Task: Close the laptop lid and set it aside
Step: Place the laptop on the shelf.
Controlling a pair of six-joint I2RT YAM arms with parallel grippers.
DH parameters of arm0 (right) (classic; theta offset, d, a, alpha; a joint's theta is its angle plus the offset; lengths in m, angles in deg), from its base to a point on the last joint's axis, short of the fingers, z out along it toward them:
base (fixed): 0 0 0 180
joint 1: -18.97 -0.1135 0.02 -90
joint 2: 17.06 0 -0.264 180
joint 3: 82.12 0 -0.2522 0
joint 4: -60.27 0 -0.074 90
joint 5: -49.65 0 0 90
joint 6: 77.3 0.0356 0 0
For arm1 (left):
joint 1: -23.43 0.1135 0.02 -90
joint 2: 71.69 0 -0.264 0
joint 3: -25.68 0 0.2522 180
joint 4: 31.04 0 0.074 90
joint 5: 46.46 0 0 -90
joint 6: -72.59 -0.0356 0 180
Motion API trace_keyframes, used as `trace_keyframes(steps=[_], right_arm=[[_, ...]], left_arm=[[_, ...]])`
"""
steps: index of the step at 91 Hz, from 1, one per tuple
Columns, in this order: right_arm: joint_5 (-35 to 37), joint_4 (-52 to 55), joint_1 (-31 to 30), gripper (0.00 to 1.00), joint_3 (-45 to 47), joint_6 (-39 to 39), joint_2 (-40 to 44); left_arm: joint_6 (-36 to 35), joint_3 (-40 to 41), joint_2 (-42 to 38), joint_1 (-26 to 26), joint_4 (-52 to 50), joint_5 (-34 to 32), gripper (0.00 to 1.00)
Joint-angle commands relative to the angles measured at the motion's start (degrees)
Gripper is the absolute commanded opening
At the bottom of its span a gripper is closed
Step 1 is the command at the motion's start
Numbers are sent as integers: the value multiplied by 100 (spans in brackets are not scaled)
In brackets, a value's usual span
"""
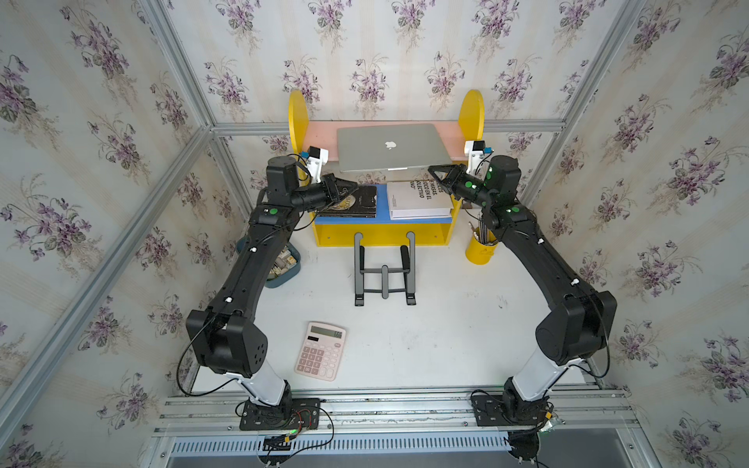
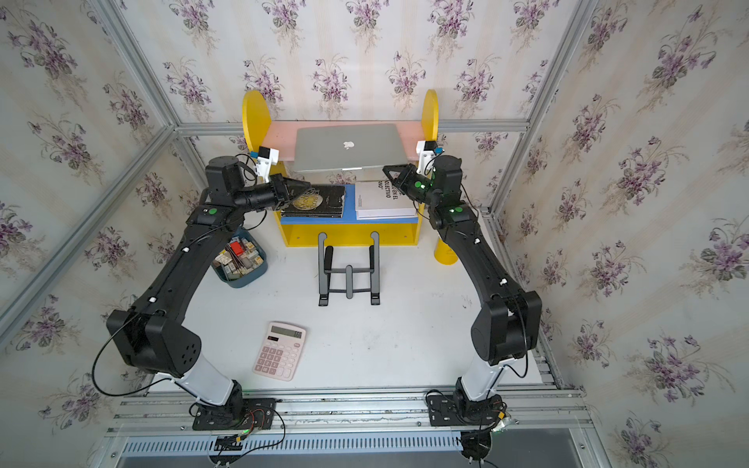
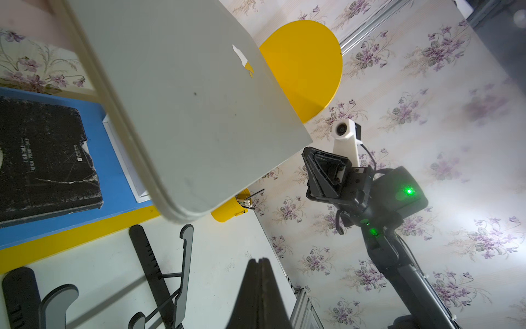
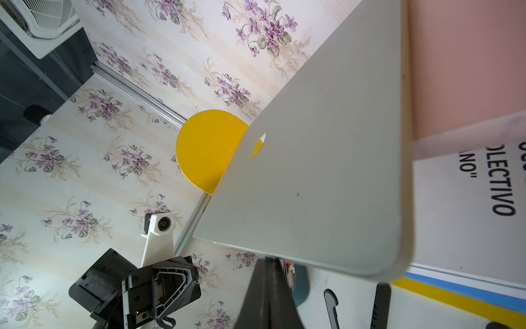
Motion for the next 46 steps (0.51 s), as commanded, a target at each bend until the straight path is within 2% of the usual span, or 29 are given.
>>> trace_keyframes(steps=[1, 46], right_arm=[[44, 490, -17, 0, -324, -434, -139], [57, 1811, -127, 0, -2162, -1202, -1135]], left_arm=[[-281, -303, 214, -87, -273, -130, 0], [-712, -2461, 1512, -263, -1495, -415, 0]])
